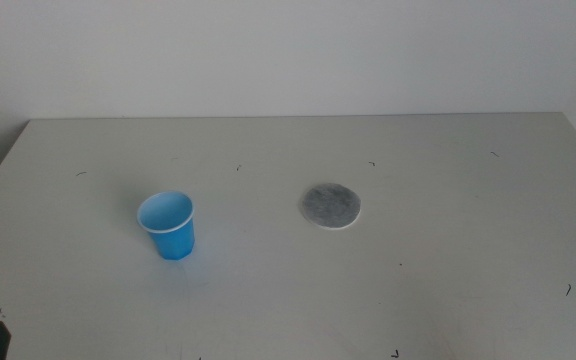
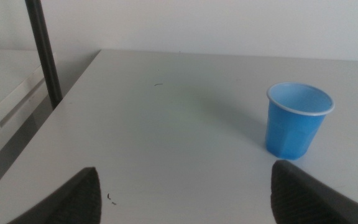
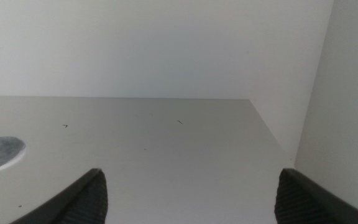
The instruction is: Place an empty cup on a cup mat.
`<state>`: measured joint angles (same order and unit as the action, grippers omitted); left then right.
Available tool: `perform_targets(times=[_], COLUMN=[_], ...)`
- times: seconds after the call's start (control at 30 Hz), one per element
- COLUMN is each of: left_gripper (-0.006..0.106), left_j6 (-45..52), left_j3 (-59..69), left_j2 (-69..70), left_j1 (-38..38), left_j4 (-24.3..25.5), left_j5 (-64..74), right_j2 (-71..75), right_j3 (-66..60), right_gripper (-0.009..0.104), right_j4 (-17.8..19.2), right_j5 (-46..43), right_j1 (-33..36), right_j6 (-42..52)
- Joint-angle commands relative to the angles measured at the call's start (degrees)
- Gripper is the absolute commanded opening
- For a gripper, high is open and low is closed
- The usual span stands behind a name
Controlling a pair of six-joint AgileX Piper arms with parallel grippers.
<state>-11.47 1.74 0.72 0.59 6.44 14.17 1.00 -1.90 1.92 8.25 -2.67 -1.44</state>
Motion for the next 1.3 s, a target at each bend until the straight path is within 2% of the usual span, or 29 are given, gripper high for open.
perform_targets(times=[0.0, 0.4, 0.53, 0.7, 0.87, 1.03, 1.27], left_gripper=[0.105, 0.105, 0.105, 0.105, 0.105, 0.105, 0.105], left_j6=[-0.4, -0.6, -0.6, -0.4, -0.4, -0.4, -0.4], left_j3=[-3.0, -30.1, -41.7, -56.5, -67.6, -73.2, -73.9], left_j2=[-2.1, -29.2, -38.5, -50.5, -62.0, -71.3, -79.9], left_j1=[-0.2, -0.2, -0.4, -5.0, -10.0, -13.4, -15.0], left_j4=[-0.1, -1.3, -2.1, -1.0, -0.7, -0.9, -3.8], left_j5=[-4.7, -3.6, 2.1, 10.2, 12.0, 12.1, 14.9], right_j2=[1.1, 1.1, 1.1, 1.1, 1.1, 1.1, 1.1], right_j3=[0.7, 0.7, 0.7, 0.7, 0.7, 0.7, 0.7], right_gripper=[0.094, 0.094, 0.094, 0.094, 0.094, 0.094, 0.094], right_j4=[0.5, 0.5, 0.5, 0.5, 0.5, 0.5, 0.5], right_j5=[-4.5, -4.5, -4.5, -4.5, -4.5, -4.5, -4.5], right_j1=[0.1, 0.1, 0.1, 0.1, 0.1, 0.1, 0.1], right_j6=[0.5, 0.5, 0.5, 0.5, 0.5, 0.5, 0.5])
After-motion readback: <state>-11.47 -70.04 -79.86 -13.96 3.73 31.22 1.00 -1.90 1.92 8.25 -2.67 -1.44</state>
